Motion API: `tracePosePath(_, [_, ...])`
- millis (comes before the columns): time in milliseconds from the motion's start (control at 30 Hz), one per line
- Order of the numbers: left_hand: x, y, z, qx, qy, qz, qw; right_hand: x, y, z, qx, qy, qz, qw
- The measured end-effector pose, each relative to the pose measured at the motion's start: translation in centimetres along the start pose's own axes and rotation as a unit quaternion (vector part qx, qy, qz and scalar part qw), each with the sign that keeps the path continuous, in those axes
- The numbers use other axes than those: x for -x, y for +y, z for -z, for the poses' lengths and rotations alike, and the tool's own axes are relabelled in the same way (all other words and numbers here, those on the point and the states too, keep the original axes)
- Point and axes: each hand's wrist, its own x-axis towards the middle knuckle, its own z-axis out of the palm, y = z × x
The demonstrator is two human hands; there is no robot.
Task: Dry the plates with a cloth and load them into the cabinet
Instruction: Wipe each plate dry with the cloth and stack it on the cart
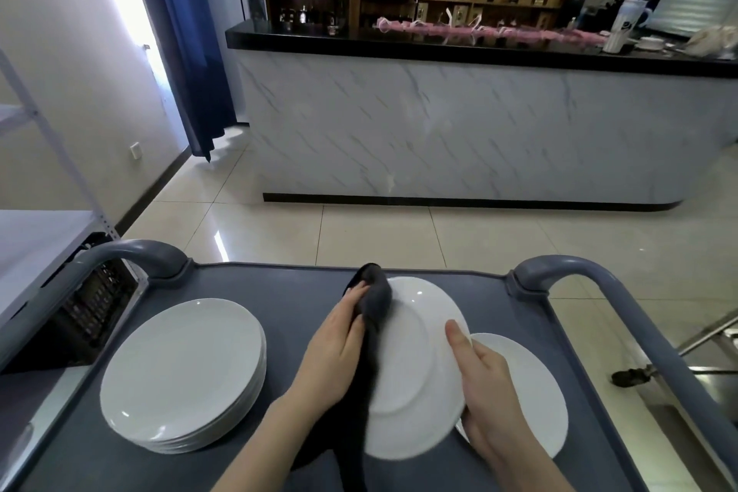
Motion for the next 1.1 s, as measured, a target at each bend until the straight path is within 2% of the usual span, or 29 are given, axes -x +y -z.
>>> tracePosePath(100, [2.3,-1.5,-0.5,0.069,0.036,0.026,0.997,-0.8,-0.4,0.7,-0.027,0.041,0.004,0.999])
tracePosePath(200, [4.8,-1.6,-2.1,0.094,0.061,-0.008,0.994,-1.8,-1.0,0.9,-0.082,0.057,0.007,0.995])
tracePosePath(267, [5.9,-0.6,-3.4,0.058,0.062,-0.061,0.995,-2.2,-1.0,0.5,-0.09,0.058,0.011,0.994])
tracePosePath(367, [6.1,1.5,-4.7,-0.053,0.015,-0.127,0.99,-2.1,-0.6,-0.4,-0.088,0.05,-0.008,0.995])
tracePosePath(467, [5.2,2.8,-4.9,-0.143,-0.019,-0.152,0.978,-1.6,0.2,-1.1,-0.108,0.034,-0.037,0.993])
tracePosePath(567, [3.3,2.9,-4.3,-0.172,-0.046,-0.132,0.975,-1.3,0.7,-1.5,-0.102,0.027,-0.036,0.994])
tracePosePath(667, [1.4,2.4,-3.8,-0.146,-0.058,-0.093,0.983,-0.8,1.1,-1.5,-0.06,0.023,-0.032,0.997])
tracePosePath(833, [0.5,0.1,-3.0,-0.146,-0.042,-0.049,0.987,-0.2,1.3,-0.4,-0.034,0.013,-0.022,0.999])
tracePosePath(1100, [2.6,-3.6,-2.8,-0.022,-0.025,0.029,0.999,-0.4,0.5,1.2,-0.035,0.003,0.018,0.999])
